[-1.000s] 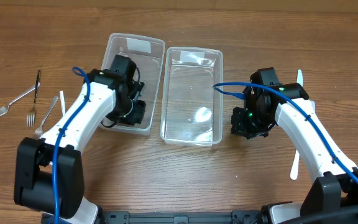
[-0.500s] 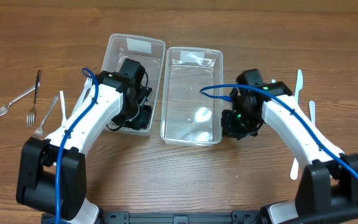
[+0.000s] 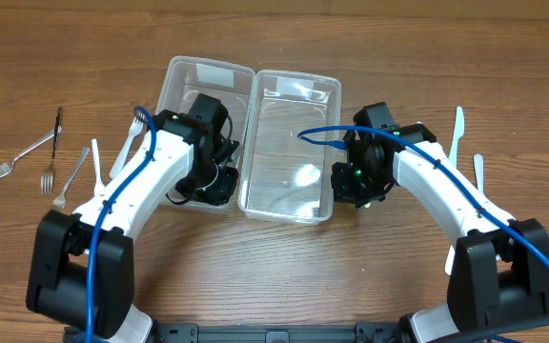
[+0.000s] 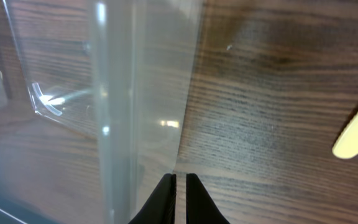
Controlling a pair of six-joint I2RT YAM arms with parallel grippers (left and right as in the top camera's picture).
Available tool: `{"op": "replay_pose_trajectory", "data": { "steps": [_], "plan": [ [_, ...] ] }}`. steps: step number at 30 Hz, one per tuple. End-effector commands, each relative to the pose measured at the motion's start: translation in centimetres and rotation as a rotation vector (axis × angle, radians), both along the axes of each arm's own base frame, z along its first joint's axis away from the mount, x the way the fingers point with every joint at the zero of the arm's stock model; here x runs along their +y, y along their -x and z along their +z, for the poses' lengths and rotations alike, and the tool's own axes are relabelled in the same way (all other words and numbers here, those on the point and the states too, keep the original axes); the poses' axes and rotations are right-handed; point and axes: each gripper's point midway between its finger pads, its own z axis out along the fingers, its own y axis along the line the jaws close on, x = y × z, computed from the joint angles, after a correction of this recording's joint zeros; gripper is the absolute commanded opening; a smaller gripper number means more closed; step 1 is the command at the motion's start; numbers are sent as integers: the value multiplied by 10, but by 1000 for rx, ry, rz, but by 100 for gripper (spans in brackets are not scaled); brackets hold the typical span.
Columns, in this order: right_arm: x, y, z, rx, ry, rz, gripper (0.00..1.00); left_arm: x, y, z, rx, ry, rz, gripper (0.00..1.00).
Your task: Pack container
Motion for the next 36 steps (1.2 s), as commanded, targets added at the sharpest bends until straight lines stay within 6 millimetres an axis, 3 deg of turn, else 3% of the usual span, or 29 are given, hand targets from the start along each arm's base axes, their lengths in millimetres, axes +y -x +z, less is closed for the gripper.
{"op": "replay_pose_trajectory", "data": {
  "steps": [1, 7, 11, 18, 26, 36],
  "plan": [
    [4, -3, 0, -15, -16, 16, 9, -16, 2, 5, 5, 43, -15, 7],
    [-4, -13, -3, -50, 23, -7, 12, -26, 2, 5, -11, 52, -38, 7],
    [-25, -26, -3, -80, 105, -77, 12, -30, 1, 6, -19, 56, -47, 7],
    [-60, -54, 12, -138, 156, -189, 12, -33, -6, 6, -48, 69, -48, 7],
    [-94, -70, 29, -167, 197, -279, 12, -38, -17, 10, -90, 87, -42, 8],
    [-129, -84, 81, -211, 254, -363, 14, -60, -47, 43, -217, 140, -68, 8]
  ]
}}
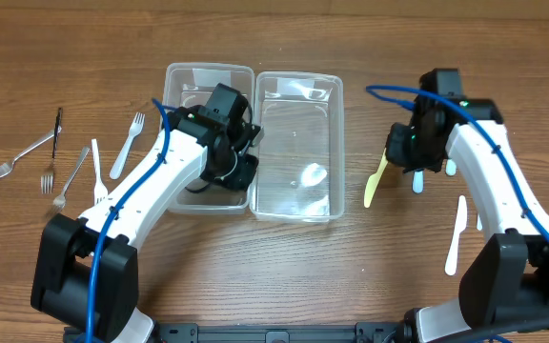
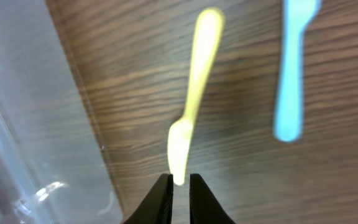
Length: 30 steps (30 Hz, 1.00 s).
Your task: Pack container
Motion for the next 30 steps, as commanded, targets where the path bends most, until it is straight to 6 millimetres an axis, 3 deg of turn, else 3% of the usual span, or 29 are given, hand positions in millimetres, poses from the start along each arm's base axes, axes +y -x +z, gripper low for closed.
{"op": "replay_pose_trajectory", "data": {
  "steps": [1, 4, 8, 9, 10, 14, 16, 17, 19, 21, 22, 26, 30],
  "plan": [
    [-11, -15, 35, -69, 42, -21, 15, -15, -12, 21, -40, 49, -5, 8],
    [-12, -17, 55, -81, 49, -23, 19, -13, -18, 35, -64, 29, 1, 8],
    [-12, -23, 88, -132, 48, -25, 40, -9, -27, 69, -126, 10, 12, 8],
    [-12, -25, 99, -151, 48, -25, 49, -5, -30, 81, -157, -6, 20, 8],
    [-12, -26, 108, -164, 48, -26, 69, -1, -33, 92, -188, -19, 28, 8],
    [-11, -28, 132, -203, 40, -25, 100, 12, -43, 144, -331, -36, 97, 13],
    [-11, -28, 135, -211, 41, -25, 100, 21, -45, 177, -425, -29, 145, 27],
    [-12, -29, 135, -211, 46, -26, 100, 27, -44, 192, -470, -28, 174, 47],
    [-14, -33, 130, -208, 59, -30, 100, 39, -40, 216, -542, -35, 223, 77],
    [-14, -39, 120, -199, 62, -30, 100, 54, -32, 237, -617, -52, 263, 88],
    [-14, -41, 114, -189, 63, -29, 100, 61, -28, 246, -643, -60, 278, 99],
    [-15, -47, 85, -121, 62, -35, 100, 86, -9, 266, -691, -76, 357, 100],
    [-18, -52, 50, -25, 77, -62, 100, 101, 2, 272, -696, -83, 385, 100]
  ]
}}
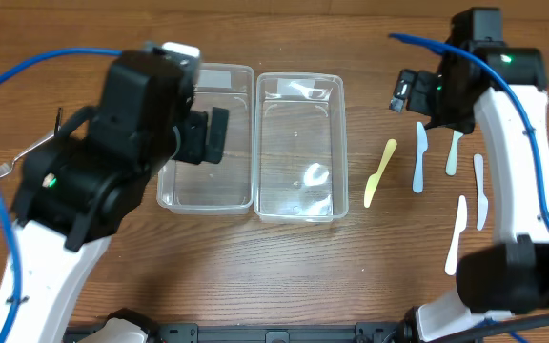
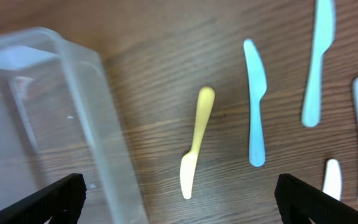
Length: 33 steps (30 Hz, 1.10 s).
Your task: Pack container
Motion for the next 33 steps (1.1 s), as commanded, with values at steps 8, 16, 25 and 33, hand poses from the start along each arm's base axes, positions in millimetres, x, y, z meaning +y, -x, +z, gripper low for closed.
{"op": "replay_pose_trajectory", "data": {
  "steps": [8, 16, 25, 33],
  "plan": [
    [-10, -4, -95, 257, 31, -117, 100, 25, 7, 9, -16, -12, 92, 100],
    [-4, -5, -123, 321, -2, -131, 100, 25, 7, 9, -19, -11, 92, 100],
    [-4, -7, -147, 340, -1, -131, 100, 24, 7, 9, -18, -8, 90, 100],
    [-3, -6, -175, 324, -4, -129, 100, 24, 7, 9, -18, -8, 89, 100]
  ]
}}
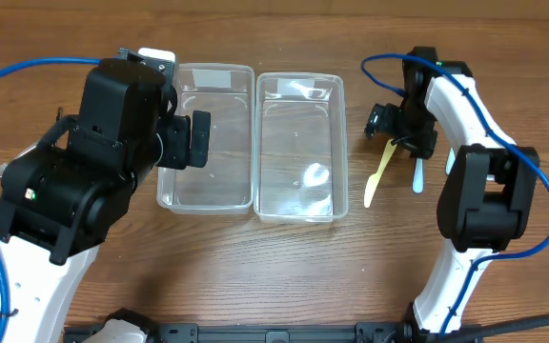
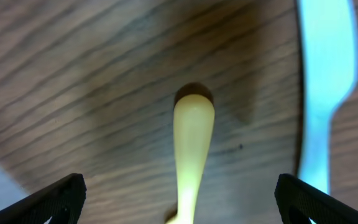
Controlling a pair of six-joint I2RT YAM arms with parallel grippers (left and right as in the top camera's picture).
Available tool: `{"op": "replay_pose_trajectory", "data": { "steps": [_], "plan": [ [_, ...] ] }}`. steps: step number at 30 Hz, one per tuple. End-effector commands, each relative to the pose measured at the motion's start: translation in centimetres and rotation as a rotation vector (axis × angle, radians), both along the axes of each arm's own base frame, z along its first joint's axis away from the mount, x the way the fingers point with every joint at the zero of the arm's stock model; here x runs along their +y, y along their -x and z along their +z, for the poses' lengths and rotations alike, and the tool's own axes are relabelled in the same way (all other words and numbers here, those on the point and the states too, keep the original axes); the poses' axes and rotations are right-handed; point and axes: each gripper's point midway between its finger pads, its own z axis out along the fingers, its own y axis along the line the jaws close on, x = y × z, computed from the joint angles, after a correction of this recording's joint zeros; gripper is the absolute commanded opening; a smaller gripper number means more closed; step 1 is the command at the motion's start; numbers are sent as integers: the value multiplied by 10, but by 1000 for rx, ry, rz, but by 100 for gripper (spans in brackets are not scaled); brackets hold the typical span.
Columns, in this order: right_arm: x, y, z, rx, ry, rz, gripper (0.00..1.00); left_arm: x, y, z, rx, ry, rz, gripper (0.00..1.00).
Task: Pack container
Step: 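Lower right gripper and grasp the yellow knife handle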
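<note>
Two clear plastic tubs stand side by side, the left tub (image 1: pixel 208 186) and the right tub (image 1: pixel 298 205), both with nothing inside. A yellow plastic knife (image 1: pixel 379 176) lies on the table right of them, with a blue knife (image 1: pixel 416 178) beside it. My right gripper (image 1: pixel 390 131) hangs low over the yellow knife's handle end (image 2: pixel 192 134). It is open wide, one fingertip (image 2: pixel 55 198) on each side of the handle, the blue knife (image 2: pixel 325 81) at its right. My left gripper (image 1: pixel 198 141) is raised over the left tub; its jaws are not discernible.
My raised left arm (image 1: pixel 84 181) covers most of the table's left part; only a metal fork tip shows there. My right arm (image 1: pixel 475 181) covers the table to the right of the knives.
My right gripper was open high above the knives; now it is down close over the yellow knife's handle end, still open. The left arm has barely shifted.
First both grippers were low at the tubs, the right one shut beside the right tub's wall. Then the tubs stood straighter and the right gripper, shut, was by the yellow knife. Then both arms were raised and the right gripper open. Now it straddles the yellow knife.
</note>
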Motion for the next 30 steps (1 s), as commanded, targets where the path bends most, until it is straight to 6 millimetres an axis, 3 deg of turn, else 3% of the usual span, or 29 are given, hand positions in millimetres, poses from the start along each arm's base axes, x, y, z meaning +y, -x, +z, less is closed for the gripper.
{"op": "replay_pose_trajectory", "data": {
  "steps": [1, 7, 16, 21, 30],
  "plan": [
    [-1, 1, -11, 4, -2, -4, 100, 3, -1, 8, -24, 13, 21, 100],
    [-1, -5, -21, -33, -3, 22, 100, 3, -1, 8, -22, 15, 19, 100],
    [-1, 12, -48, -7, -3, 22, 100, 2, -1, 8, -22, 17, 17, 100],
    [-1, 14, -49, -3, -2, 22, 100, 2, -1, 8, -22, 18, 17, 100],
    [-1, 16, -49, 8, -2, 21, 78, 2, -1, 8, -22, 18, 17, 100]
  ]
}}
